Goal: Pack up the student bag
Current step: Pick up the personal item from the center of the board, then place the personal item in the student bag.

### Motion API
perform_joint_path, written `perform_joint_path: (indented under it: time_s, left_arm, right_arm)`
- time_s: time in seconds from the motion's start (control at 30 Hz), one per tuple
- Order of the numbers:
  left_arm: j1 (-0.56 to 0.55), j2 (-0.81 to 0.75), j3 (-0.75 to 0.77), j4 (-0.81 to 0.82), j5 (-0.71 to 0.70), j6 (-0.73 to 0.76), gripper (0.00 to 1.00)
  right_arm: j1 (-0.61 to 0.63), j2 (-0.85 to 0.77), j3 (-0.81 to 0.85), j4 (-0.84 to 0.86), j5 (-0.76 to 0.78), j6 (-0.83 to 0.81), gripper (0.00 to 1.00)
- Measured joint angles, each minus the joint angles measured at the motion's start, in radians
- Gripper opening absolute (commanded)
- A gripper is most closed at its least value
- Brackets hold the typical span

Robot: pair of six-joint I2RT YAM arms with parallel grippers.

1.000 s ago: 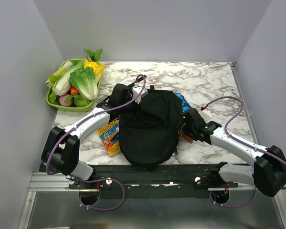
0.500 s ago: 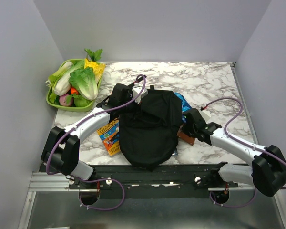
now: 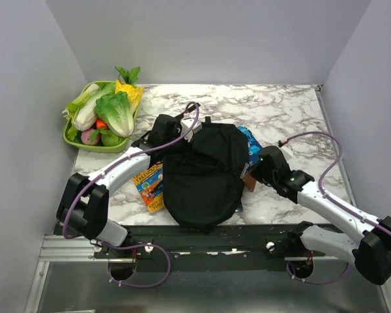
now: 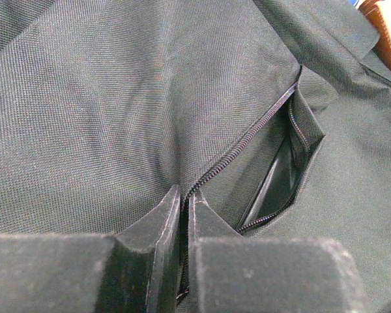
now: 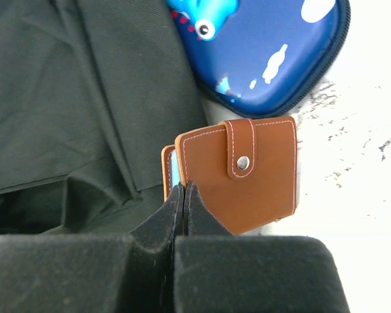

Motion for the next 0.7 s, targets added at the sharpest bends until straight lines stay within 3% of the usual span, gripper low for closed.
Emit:
perform_joint_path:
  time_s: [0.33, 0.57, 0.7]
  left_arm:
    - [0.000, 0.000, 0.000, 0.000, -0.001, -0.001, 0.15]
    - [0.000, 0.000, 0.000, 0.002, 0.000, -0.023, 0.15]
    - [0.000, 0.000, -0.004, 0.007, 0.000, -0.034, 0.13]
  right_arm:
    - [0.000, -0.098, 0.165, 0.017, -0.066, -0.141, 0.01]
    - [0.061, 0.006, 0.330, 0.108, -0.183, -0.270, 0.01]
    - [0.117, 0.059, 0.343, 0.202, -0.240, -0.287, 0.01]
